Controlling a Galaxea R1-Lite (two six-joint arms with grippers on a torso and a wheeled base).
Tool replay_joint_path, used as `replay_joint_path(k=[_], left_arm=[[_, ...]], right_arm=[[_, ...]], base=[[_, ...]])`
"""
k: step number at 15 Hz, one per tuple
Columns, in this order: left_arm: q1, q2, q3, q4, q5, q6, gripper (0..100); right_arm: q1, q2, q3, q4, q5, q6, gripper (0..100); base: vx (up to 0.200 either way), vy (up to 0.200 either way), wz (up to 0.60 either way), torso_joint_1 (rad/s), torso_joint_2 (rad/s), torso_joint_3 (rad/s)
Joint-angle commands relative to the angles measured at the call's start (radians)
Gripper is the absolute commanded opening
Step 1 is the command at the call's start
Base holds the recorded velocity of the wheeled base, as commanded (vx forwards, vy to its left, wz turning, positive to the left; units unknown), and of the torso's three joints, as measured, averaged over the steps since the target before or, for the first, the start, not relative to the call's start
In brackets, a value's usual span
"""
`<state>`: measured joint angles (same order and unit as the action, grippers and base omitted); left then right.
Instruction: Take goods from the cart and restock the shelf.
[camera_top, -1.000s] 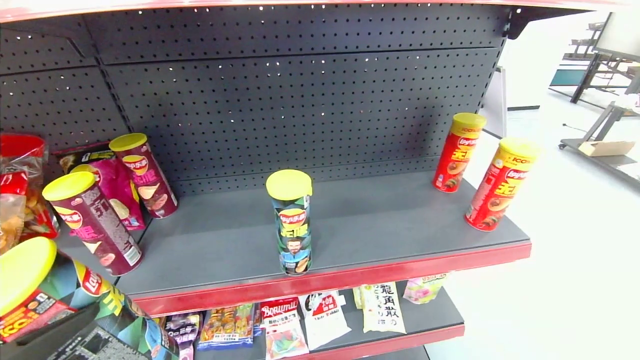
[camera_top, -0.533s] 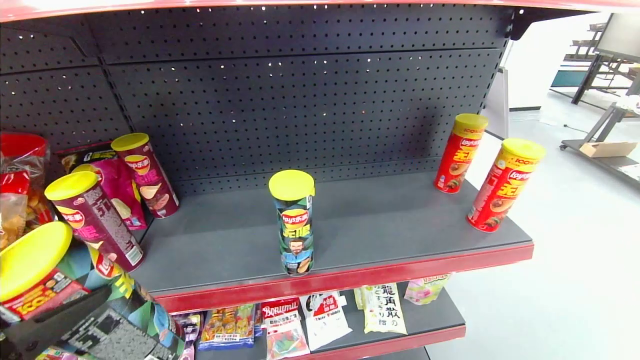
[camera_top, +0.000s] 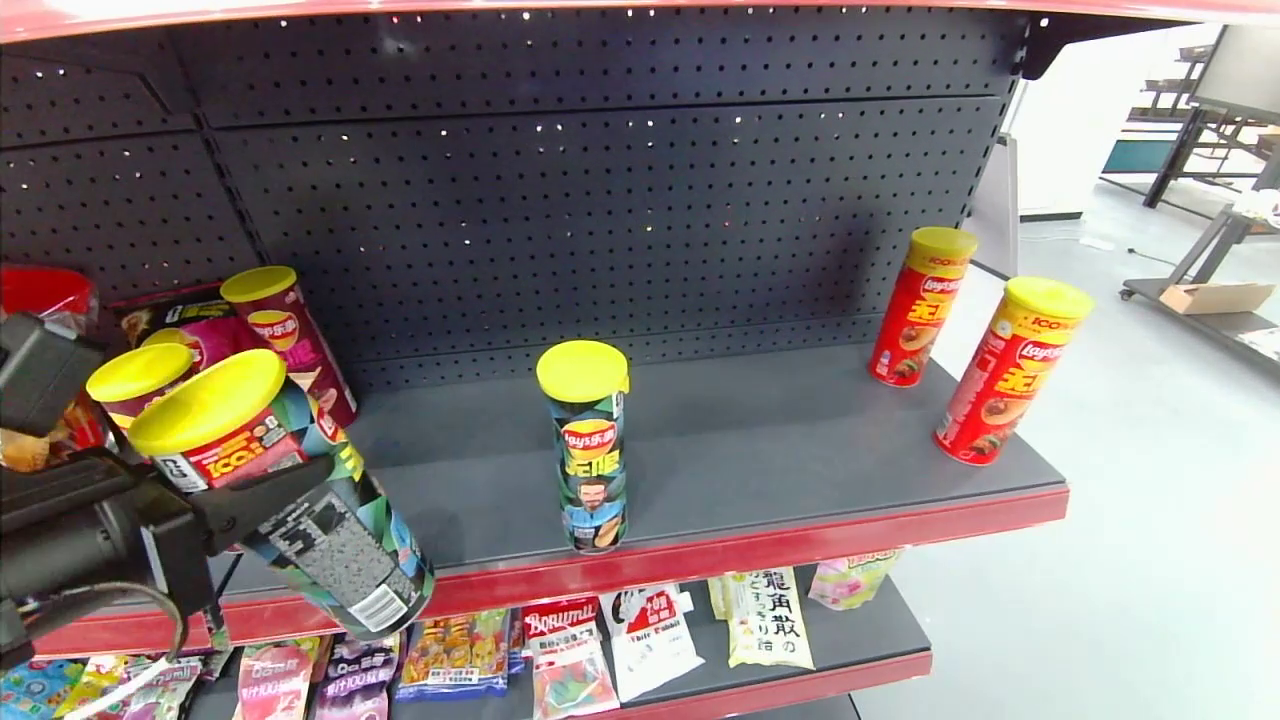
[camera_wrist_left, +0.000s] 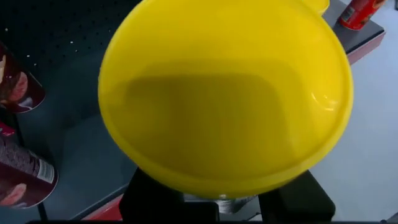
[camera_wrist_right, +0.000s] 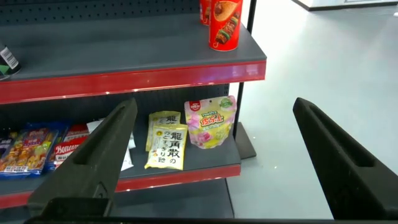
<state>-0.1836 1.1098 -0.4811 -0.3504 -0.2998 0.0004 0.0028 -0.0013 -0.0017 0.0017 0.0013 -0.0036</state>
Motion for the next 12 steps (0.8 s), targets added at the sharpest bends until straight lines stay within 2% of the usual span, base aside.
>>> replay_joint_path(k=[1, 3, 9, 12], left_arm=[[0.0, 0.085, -0.045, -0.001, -0.002, 0.0, 0], [0.0, 0.116, -0.085, -0.001, -0.013, 0.001, 0], [0.003, 0.197, -0.125, -0.002, -0.009, 0.001, 0], [0.0, 0.283, -0.139, -0.087, -0.009, 0.003, 0]], right_arm=[[0.0, 0.001, 0.0, 0.0, 0.0, -0.001, 100], [0.0, 0.001, 0.0, 0.0, 0.0, 0.001, 100], [0.0, 0.001, 0.0, 0.0, 0.0, 0.001, 100], [0.0, 0.001, 0.0, 0.0, 0.0, -0.001, 100]], base=[[0.0, 0.0, 0.0, 0.0, 0.0, 0.0], [0.0, 0.0, 0.0, 0.0, 0.0, 0.0], [0.0, 0.0, 0.0, 0.0, 0.0, 0.0], [0.0, 0.0, 0.0, 0.0, 0.0, 0.0]])
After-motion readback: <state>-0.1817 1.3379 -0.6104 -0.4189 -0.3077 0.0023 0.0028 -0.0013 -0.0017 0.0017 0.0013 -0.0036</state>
